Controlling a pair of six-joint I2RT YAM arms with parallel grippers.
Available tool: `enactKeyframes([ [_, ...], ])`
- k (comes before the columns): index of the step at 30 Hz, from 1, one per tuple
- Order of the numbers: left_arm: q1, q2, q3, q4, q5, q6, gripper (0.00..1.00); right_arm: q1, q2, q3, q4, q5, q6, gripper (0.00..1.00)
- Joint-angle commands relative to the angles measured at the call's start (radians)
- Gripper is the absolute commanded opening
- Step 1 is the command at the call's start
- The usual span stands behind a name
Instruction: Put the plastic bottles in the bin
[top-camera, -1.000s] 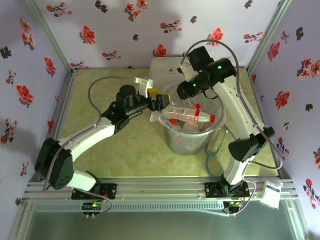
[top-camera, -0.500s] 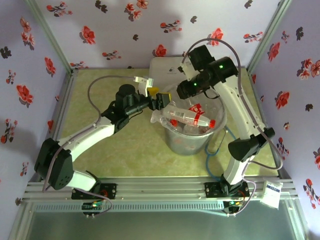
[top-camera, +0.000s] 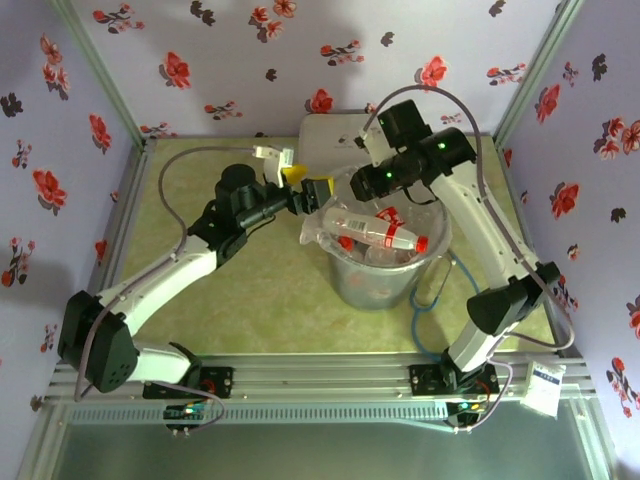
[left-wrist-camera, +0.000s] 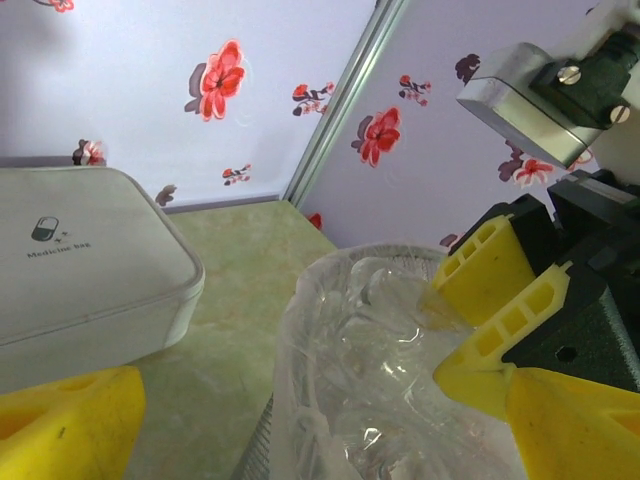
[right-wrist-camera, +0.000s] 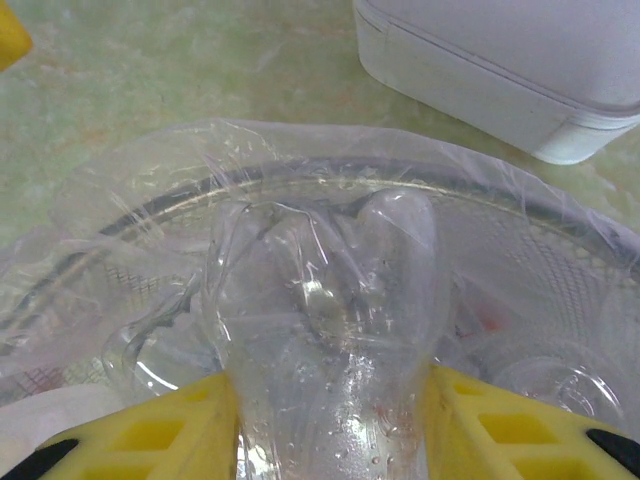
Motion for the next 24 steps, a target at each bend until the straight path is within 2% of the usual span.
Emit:
enactKeyframes([
  [1,0.009,-0.026,0.017,-0.012,-0.02,0.019,0.93,0.024,0.072,-0.089,-0.111,-0.107,0.037,0.47],
  [7,0.019,-0.045,0.02,-0.05,-0.037,0.026,0.93,0.017,0.039,-0.016,-0.082,-0.031,0.054,0.56],
  [16,0.028,-0.07,0.015,-0.074,-0.05,0.035,0.93,-0.049,-0.046,0.108,-0.04,0.068,0.079,0.69],
  [24,0.035,-0.089,0.003,-0.083,-0.057,0.037,0.95,-0.172,-0.169,0.042,0.0,0.179,0.112,0.77],
])
